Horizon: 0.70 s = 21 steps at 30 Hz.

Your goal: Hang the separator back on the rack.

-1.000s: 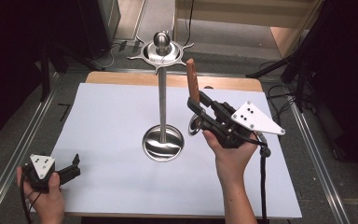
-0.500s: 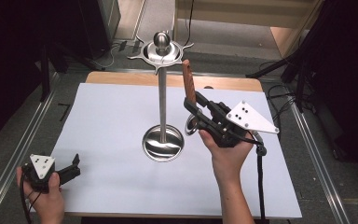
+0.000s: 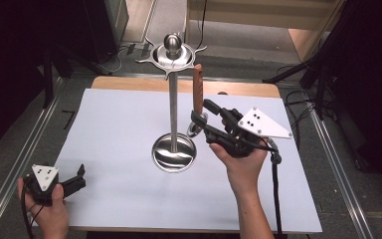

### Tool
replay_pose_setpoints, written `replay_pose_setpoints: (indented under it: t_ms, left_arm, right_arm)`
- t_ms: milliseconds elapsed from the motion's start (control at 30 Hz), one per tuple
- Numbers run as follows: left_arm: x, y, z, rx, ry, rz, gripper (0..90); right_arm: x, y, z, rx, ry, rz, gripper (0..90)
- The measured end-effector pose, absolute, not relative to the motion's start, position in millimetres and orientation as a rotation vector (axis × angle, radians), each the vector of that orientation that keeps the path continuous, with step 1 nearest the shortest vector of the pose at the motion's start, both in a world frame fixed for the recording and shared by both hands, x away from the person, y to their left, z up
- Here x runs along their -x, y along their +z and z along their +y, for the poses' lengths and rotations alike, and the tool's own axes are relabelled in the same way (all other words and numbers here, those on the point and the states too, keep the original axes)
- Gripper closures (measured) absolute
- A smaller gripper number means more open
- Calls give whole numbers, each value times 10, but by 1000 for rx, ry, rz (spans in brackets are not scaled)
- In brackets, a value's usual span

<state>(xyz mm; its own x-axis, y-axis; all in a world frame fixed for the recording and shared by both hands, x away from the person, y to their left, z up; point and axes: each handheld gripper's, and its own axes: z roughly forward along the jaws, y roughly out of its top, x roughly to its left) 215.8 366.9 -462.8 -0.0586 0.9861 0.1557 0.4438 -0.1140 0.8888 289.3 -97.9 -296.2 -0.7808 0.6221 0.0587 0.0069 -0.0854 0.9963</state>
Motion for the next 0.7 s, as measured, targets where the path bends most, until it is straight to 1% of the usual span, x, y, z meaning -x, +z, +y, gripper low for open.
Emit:
replay_pose_setpoints:
  t_ms: [33,100,267,333,400,467,700]
  left_arm:
    - [-2158,-4628,3669,-1606,1135,1545,3]
    - [-2157,-4627,3669,-1609,1136,1545,3]
    - [-2157,-4627,3666,-1611,1137,1544,3]
    - [-2157,-4627,3667,-1611,1137,1544,3]
    - [-2156,-4627,3666,-1611,1137,1545,3]
    - [-2157,-4626,3664,-1613,1138,1546,3]
    - [-2160,-4630,3658,-1611,1144,1542,3]
  right_arm:
    - [-2886,-2970,-983,-687,1896,1773,441]
    - [-2867,-2985,-1000,-698,1858,1795,408]
    - [-2830,-3047,-1064,-766,1774,1829,246]
    - [-2815,-3088,-1097,-803,1731,1832,148]
    - [-2811,-3132,-1138,-838,1681,1839,88]
    - [-2802,-3179,-1186,-866,1642,1847,4]
    - [-2760,-3382,-1416,-953,1586,1828,0]
